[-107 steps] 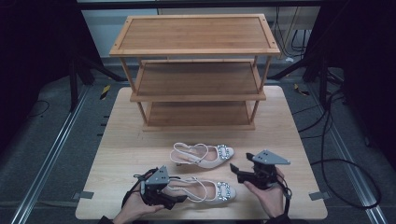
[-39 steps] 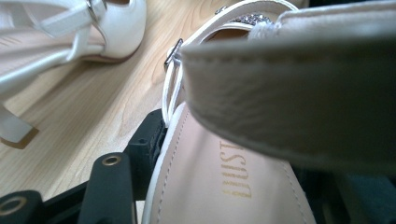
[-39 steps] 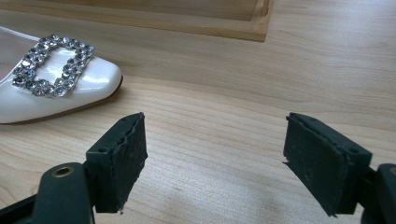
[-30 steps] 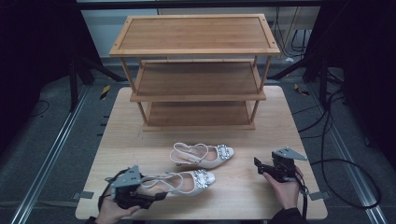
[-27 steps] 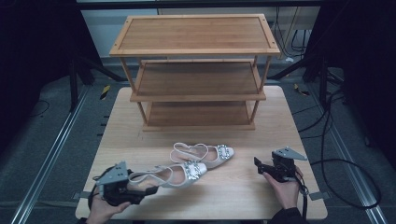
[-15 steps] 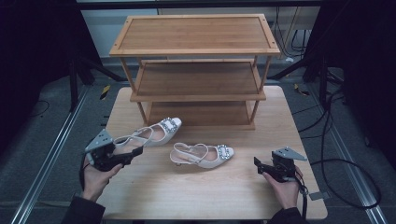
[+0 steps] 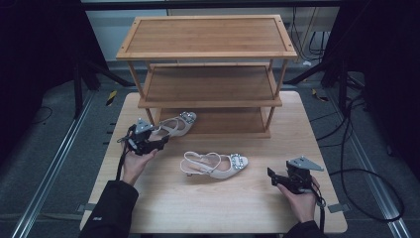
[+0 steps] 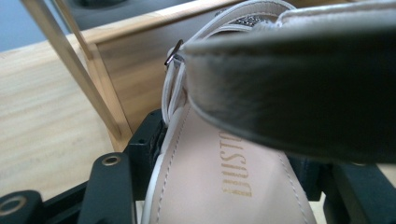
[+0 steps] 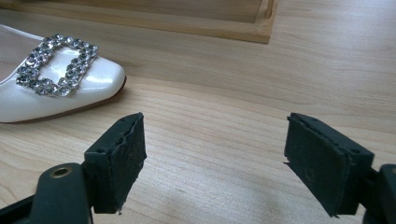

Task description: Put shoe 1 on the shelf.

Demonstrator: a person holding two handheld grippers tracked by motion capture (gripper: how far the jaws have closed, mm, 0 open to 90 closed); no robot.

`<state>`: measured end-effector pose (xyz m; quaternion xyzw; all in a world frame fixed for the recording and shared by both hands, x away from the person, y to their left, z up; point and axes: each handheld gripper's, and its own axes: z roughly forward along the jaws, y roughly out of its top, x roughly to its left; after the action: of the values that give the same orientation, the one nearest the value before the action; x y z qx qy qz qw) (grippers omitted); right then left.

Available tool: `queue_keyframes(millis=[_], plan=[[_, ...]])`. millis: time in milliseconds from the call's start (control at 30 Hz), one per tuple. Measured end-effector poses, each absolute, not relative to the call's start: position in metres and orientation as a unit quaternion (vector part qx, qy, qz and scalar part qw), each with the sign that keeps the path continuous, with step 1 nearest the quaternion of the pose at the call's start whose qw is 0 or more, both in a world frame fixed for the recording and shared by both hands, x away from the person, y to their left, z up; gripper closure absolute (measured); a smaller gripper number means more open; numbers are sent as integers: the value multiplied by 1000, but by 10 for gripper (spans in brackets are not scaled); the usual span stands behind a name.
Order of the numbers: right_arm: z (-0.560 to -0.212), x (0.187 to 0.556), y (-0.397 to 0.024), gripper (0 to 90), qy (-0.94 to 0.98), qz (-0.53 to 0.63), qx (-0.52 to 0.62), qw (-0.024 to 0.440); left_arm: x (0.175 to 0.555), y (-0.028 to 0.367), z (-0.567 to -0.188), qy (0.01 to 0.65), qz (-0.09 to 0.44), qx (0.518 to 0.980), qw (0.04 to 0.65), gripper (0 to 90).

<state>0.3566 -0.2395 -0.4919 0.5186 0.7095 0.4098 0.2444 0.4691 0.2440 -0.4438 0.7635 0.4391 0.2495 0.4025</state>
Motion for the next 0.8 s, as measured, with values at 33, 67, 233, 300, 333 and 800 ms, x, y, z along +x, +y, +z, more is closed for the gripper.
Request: queue_keyframes(millis=[33, 67, 233, 300, 333, 800], plan=[[-492, 357, -239, 208, 710, 410, 518, 244, 474, 242, -445, 445, 252, 758, 405, 394], [-492, 356, -239, 208, 710, 410, 518, 243, 478, 240, -447, 450, 255, 754, 404, 394], [-492, 357, -239, 207, 711, 412, 516, 244, 495, 229, -452, 469, 267, 742, 398, 393], [-492, 356, -239, 207, 710, 414, 517, 240, 501, 223, -455, 480, 271, 735, 396, 394], [-492, 356, -239, 207, 710, 413, 517, 240, 503, 221, -456, 482, 274, 733, 394, 394], [-493, 356, -239, 207, 711, 414, 515, 239, 524, 197, -482, 542, 301, 683, 386, 392]])
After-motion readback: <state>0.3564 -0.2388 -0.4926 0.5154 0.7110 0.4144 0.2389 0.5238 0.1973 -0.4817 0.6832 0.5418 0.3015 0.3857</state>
